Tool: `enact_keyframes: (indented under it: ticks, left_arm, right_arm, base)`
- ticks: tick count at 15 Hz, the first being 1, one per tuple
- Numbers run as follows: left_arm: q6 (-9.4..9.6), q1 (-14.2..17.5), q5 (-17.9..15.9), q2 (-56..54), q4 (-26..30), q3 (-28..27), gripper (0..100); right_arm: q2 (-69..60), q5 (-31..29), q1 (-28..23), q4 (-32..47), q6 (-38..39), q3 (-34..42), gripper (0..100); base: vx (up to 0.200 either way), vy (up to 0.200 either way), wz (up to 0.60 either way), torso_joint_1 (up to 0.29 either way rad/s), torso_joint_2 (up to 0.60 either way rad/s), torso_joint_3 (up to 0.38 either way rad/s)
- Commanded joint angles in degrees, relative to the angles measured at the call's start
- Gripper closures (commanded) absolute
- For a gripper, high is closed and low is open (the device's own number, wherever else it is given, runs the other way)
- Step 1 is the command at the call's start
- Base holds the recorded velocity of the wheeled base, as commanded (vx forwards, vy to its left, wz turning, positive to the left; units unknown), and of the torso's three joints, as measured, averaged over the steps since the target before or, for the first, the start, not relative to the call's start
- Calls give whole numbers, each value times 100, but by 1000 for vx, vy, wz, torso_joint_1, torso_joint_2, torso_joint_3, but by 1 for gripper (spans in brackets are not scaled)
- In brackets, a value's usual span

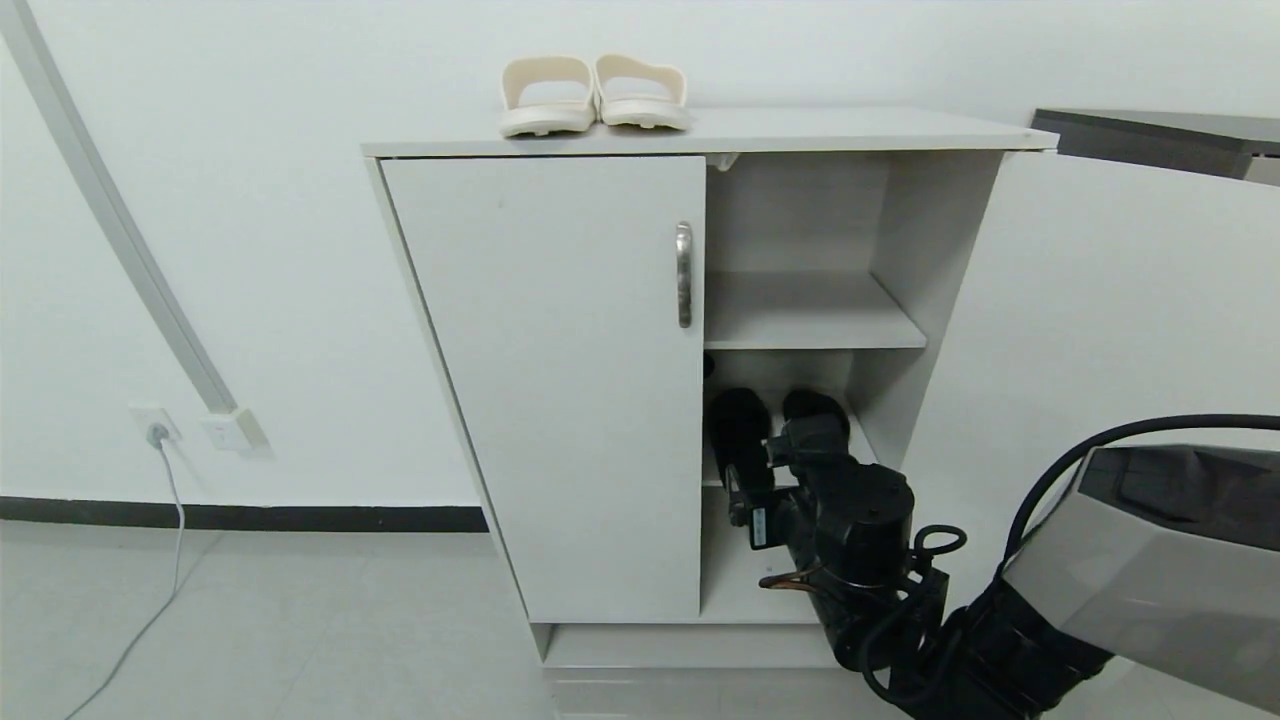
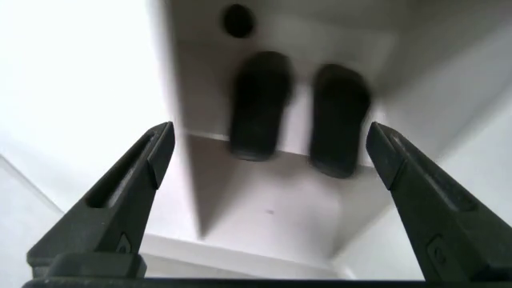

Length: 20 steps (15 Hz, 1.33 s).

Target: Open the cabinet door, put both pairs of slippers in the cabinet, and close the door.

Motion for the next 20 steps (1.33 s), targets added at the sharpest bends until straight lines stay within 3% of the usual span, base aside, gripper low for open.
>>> enact_keyframes:
  ticks: [1, 10, 20]
  left_arm:
    - [-6, 2, 1, 7, -4, 0, 100]
    - [-6, 2, 1, 7, -4, 0, 100]
    - [-15, -6, 1, 7, -4, 0, 100]
  right_arm:
    - [24, 28, 4, -33, -11, 39, 0]
    - [76, 212, -75, -305, -231, 154, 0]
    - [76, 248, -75, -340, -239, 206, 0]
  base:
    - [0, 200, 0, 2, 2, 2]
    - [0, 200, 0, 4, 1, 3]
    - [0, 0, 0, 0, 0, 0]
